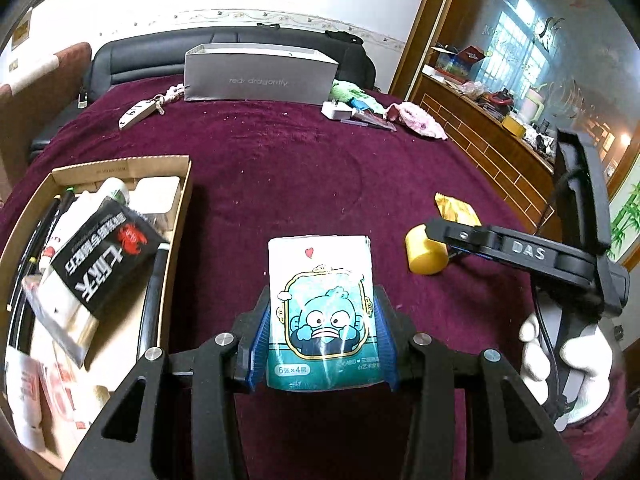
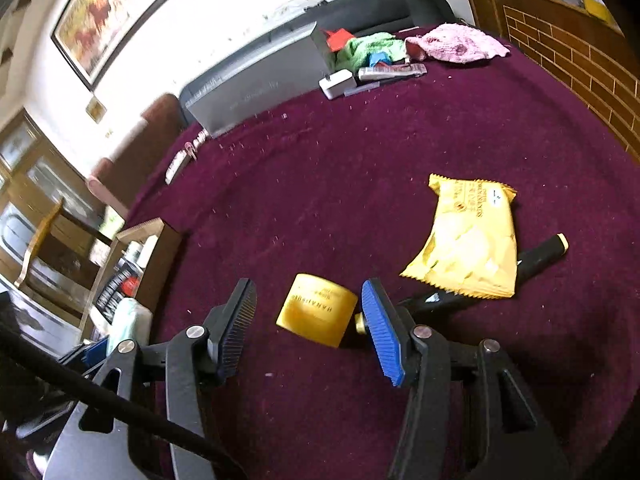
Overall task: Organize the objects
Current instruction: 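Grasp the blue-green tissue pack with the left gripper while the right gripper grasps the yellow tape roll, then carry the tissue pack and tape roll over the cardboard box and lower them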
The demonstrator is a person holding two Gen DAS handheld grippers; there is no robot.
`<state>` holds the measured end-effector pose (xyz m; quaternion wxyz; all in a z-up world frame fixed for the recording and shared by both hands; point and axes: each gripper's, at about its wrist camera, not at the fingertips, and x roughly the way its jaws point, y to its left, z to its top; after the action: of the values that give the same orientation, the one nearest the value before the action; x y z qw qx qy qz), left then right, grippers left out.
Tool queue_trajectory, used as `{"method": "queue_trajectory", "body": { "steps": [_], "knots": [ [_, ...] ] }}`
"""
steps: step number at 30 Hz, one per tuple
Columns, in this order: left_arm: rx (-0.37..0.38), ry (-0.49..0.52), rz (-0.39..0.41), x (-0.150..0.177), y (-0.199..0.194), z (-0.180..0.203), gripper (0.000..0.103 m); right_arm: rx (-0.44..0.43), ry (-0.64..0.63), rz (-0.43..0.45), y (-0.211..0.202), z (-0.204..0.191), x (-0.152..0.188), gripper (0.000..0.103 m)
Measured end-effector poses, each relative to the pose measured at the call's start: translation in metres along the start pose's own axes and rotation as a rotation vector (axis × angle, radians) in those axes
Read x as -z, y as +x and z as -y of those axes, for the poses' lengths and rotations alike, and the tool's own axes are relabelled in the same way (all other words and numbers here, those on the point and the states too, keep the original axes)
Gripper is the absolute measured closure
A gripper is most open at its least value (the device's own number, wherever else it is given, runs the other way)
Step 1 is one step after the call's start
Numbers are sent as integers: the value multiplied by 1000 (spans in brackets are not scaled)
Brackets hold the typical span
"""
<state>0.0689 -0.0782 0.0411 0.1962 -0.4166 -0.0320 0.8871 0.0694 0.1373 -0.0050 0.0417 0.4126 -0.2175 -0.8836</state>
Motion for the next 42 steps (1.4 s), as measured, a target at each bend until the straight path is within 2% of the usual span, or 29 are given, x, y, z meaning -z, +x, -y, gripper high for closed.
{"method": "queue_trajectory", "body": {
  "steps": [8,14,16,17,18,28,42],
  "knots": [
    [-30,20,7,9,-8,1,63,192,-93,-49,24,-25,5,49],
    [-44,35,17,11,-13,3,63,264,-140,-75,38,-36,7,50],
    [-45,39,18,11,-14,4,63,286,-157,-80,41,-40,8,55],
    [-48,42,19,11,-15,4,63,295,-162,-85,42,-40,9,63],
    [-52,46,20,11,-16,5,63,295,-161,-90,44,-40,8,66],
    [-57,65,28,11,-20,9,63,251,-145,-100,36,-40,12,66],
    [-43,75,43,17,-33,12,63,168,-128,-84,6,-48,22,66]
  ]
}}
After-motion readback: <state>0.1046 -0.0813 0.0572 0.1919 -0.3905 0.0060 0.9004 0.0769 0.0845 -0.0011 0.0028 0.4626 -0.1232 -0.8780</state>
